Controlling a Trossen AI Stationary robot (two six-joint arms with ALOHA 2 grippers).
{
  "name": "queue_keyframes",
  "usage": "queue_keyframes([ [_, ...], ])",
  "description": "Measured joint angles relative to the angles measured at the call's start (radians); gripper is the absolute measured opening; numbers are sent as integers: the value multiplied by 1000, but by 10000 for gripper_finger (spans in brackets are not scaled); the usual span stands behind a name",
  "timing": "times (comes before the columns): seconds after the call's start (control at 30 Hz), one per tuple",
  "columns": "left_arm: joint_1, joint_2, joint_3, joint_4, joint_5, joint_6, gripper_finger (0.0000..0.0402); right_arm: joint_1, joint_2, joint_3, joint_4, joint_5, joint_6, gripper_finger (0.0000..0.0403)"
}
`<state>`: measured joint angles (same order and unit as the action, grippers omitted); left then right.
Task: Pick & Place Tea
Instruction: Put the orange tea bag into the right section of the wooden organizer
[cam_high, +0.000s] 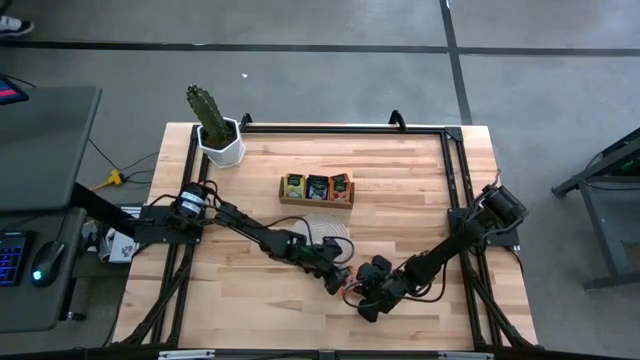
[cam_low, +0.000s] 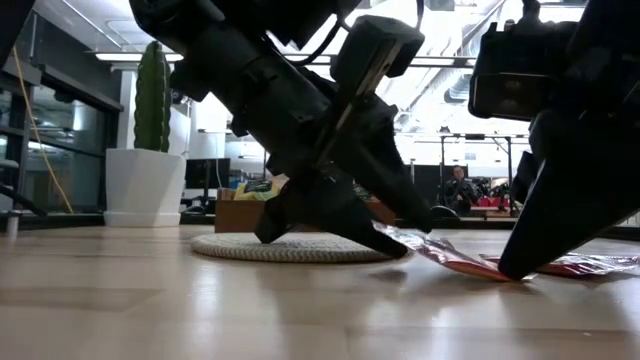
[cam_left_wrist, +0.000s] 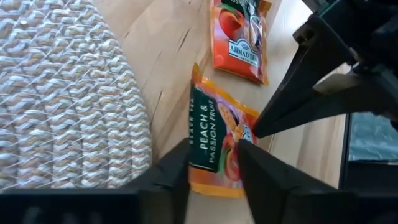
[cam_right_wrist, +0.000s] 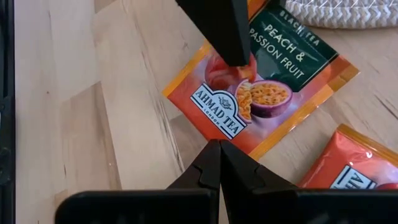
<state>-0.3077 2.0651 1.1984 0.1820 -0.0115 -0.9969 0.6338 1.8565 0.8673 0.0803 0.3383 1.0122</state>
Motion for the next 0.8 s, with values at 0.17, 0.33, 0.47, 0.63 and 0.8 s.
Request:
queue_keyframes([
  [0.17,6,0,0,-5,4,55,28,0,-1,0,0,-1,-1,0],
  [0.33,7,0,0,-3,7,75,9,0,-1,0,0,-1,-1,0],
  [0.47,7,0,0,-3,4,97,3,0,-1,0,15,-13,0,0],
  [0.63,19,-5,-1,-4,7,160,1,11,-19,1,56,-23,-8,0],
  [0.8,29,-37,1,-8,13,232,1,18,-98,1,29,-11,-55,0],
])
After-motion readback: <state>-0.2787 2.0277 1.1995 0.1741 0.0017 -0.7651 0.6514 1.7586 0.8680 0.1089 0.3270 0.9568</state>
